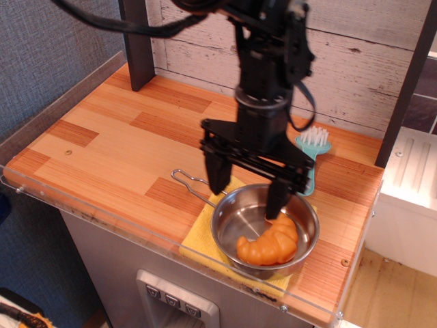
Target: Put the crescent roll directly left of the blue brush.
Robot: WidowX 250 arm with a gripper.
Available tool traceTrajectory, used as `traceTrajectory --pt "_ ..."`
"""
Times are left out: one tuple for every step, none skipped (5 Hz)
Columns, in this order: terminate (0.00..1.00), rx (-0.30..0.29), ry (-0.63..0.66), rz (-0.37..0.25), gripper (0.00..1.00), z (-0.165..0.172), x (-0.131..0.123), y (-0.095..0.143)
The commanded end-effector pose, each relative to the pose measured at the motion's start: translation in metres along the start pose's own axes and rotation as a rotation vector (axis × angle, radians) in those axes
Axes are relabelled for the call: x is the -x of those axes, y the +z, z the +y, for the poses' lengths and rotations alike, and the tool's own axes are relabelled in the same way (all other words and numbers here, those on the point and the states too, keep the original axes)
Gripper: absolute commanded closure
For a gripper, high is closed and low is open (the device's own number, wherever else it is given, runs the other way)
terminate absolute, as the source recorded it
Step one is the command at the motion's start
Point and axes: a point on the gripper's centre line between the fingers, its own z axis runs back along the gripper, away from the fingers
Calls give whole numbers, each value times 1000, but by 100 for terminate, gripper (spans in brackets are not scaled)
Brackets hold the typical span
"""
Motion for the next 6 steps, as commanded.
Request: traceTrajectory --pt "0 -20 -60 -19 0 -24 1 -6" --pt "0 -32 -63 -4 0 -28 3 -14" --pt "0 -48 -48 13 0 -24 3 -24" --pt "0 -67 -25 17 0 -15 1 -32" --pt "0 -83 6 16 0 -2 0 -39" --pt "0 -67 21 22 0 5 -1 -42"
